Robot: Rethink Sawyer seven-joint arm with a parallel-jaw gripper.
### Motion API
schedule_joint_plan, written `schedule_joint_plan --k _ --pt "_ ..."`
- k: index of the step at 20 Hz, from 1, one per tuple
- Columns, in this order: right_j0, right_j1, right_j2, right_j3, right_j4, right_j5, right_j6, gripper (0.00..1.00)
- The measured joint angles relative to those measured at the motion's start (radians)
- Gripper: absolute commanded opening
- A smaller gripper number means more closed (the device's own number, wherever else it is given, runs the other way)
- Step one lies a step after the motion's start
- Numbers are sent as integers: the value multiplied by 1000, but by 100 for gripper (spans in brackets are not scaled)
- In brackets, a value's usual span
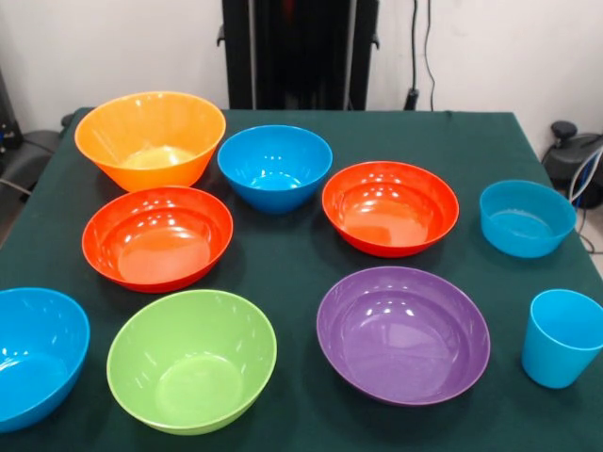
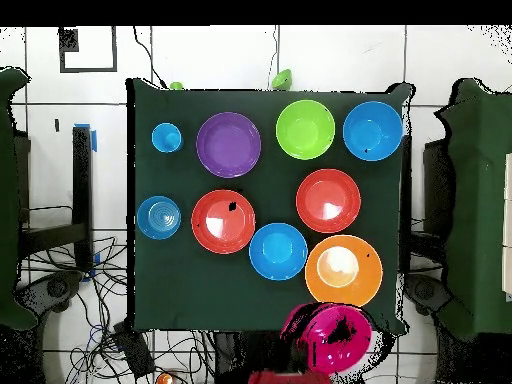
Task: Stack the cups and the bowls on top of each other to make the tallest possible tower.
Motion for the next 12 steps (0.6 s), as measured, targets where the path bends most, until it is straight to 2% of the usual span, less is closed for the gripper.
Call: schedule_joint_plan --k 1,4,12 --pt "36 -21 -23 -27 6 21 -49 0" --pt "69 -37 -53 -52 15 24 -107 0" --pt "69 -19 -173 -65 46 -84 -250 0"
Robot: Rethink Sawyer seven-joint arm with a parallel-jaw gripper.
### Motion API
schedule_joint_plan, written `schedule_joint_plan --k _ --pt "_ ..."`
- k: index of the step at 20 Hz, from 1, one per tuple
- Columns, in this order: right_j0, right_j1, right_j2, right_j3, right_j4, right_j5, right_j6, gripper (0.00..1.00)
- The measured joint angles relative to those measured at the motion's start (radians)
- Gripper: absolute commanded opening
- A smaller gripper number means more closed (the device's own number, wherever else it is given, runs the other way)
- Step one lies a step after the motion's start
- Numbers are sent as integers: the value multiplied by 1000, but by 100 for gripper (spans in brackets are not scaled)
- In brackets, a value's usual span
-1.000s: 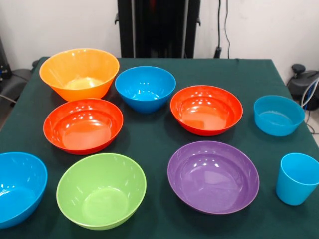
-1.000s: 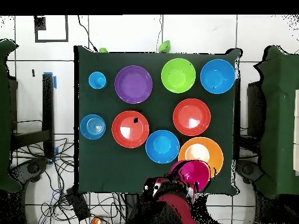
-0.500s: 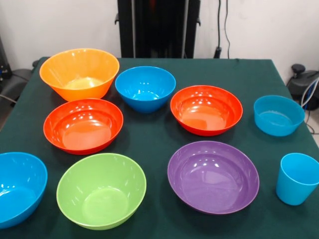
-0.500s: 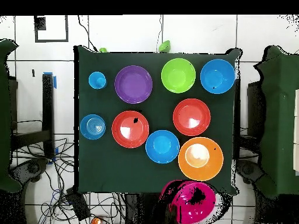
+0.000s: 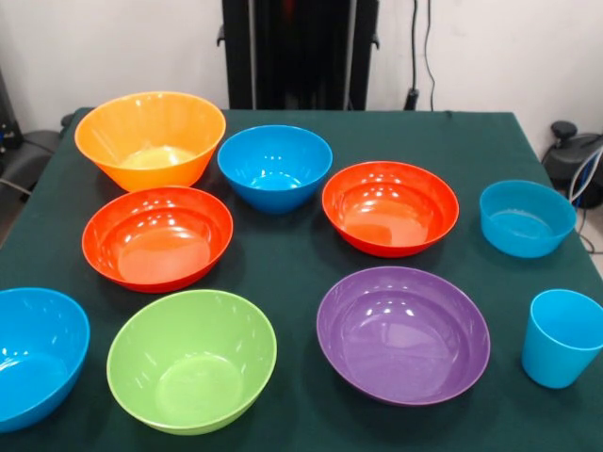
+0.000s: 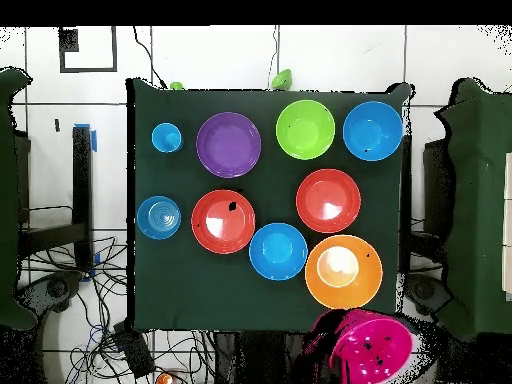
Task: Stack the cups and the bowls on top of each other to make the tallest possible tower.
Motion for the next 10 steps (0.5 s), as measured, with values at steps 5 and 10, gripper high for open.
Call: schedule_joint_plan --k 5,10 --pt "0 24 -54 -10 0 -12 -12 0" --pt "0 46 -89 -12 0 -18 -12 0"
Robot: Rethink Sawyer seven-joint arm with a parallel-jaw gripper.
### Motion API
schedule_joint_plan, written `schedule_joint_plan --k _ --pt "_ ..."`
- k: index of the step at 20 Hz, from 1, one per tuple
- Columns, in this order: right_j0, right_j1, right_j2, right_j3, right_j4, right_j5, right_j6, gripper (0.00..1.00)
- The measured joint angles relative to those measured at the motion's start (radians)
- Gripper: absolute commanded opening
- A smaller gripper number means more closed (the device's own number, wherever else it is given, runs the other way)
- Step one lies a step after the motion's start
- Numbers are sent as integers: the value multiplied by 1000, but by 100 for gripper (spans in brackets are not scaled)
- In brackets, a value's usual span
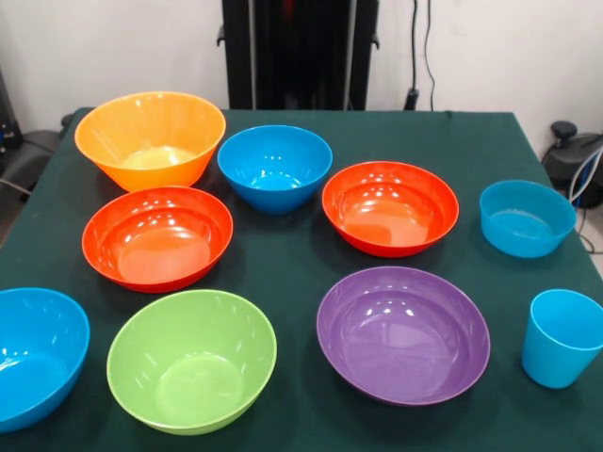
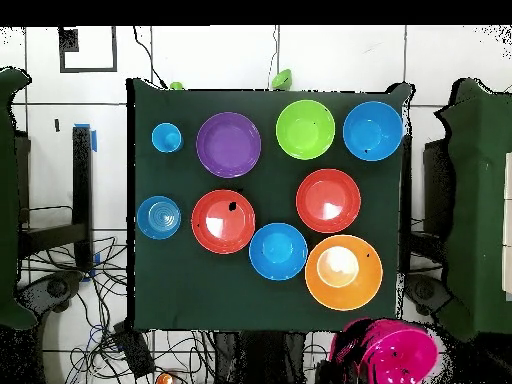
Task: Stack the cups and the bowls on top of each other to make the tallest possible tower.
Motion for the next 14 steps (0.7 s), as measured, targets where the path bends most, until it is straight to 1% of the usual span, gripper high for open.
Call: schedule_joint_plan --k 11,14 --pt "-17 63 -64 0 4 -118 -5 0" --pt "-17 77 -74 0 4 -132 -14 0"
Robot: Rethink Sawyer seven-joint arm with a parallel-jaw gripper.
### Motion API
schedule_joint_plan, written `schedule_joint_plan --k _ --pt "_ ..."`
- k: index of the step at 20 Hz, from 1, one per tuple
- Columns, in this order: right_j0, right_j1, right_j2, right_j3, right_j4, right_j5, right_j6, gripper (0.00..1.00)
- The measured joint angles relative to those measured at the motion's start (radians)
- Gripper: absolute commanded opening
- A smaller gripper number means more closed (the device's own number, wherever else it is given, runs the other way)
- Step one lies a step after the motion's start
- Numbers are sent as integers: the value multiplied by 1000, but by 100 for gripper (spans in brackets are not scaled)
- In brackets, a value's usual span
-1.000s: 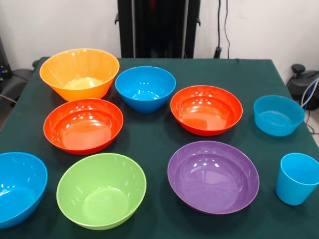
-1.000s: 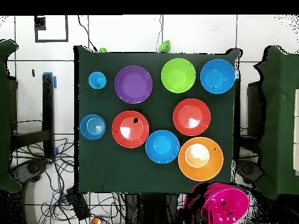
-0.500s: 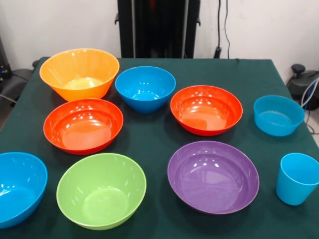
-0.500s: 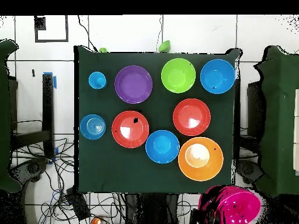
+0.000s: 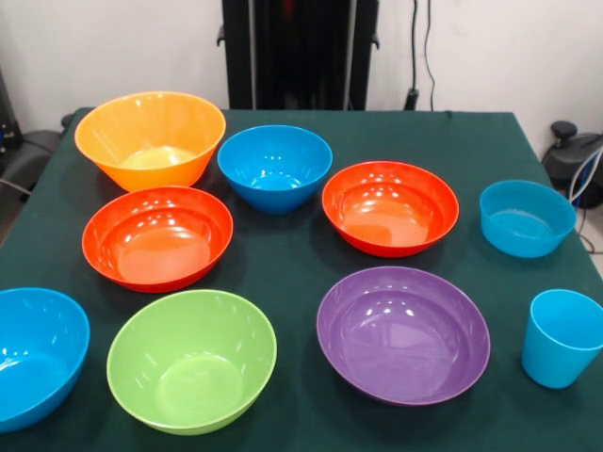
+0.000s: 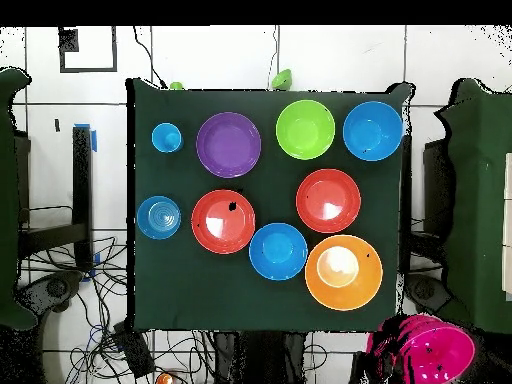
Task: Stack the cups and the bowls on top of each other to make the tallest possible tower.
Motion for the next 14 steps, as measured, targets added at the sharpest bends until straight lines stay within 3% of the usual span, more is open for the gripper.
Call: schedule_joint_plan --k 7,14 --pt "-5 21 -12 0 12 0 -41 0" --pt "-59 46 -15 18 62 0 -103 0"
